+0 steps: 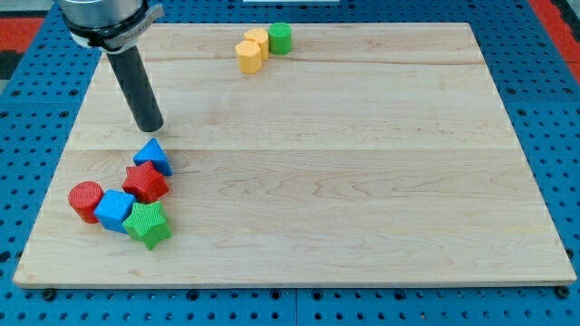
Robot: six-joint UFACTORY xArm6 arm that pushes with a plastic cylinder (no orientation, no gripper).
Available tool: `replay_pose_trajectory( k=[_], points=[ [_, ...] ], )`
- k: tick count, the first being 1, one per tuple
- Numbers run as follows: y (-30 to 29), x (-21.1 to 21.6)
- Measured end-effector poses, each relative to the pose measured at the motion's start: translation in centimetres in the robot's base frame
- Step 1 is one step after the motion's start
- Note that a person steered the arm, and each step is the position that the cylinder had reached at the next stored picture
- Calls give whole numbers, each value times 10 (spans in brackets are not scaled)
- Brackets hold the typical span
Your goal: Push the green star towards the bottom right of the board
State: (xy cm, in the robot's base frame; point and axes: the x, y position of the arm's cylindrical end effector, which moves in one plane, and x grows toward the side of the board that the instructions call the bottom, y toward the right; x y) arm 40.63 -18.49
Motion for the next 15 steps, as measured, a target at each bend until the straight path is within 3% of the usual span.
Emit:
replay_pose_trajectory(
  k=[2,4,5,6,7,10,12,14,15],
  points=[
    [-27,7],
    [-119,76],
    [-119,88],
    [-103,149],
    [-51,155],
    [104,163],
    [99,160],
    [197,130],
    [184,127]
  ],
)
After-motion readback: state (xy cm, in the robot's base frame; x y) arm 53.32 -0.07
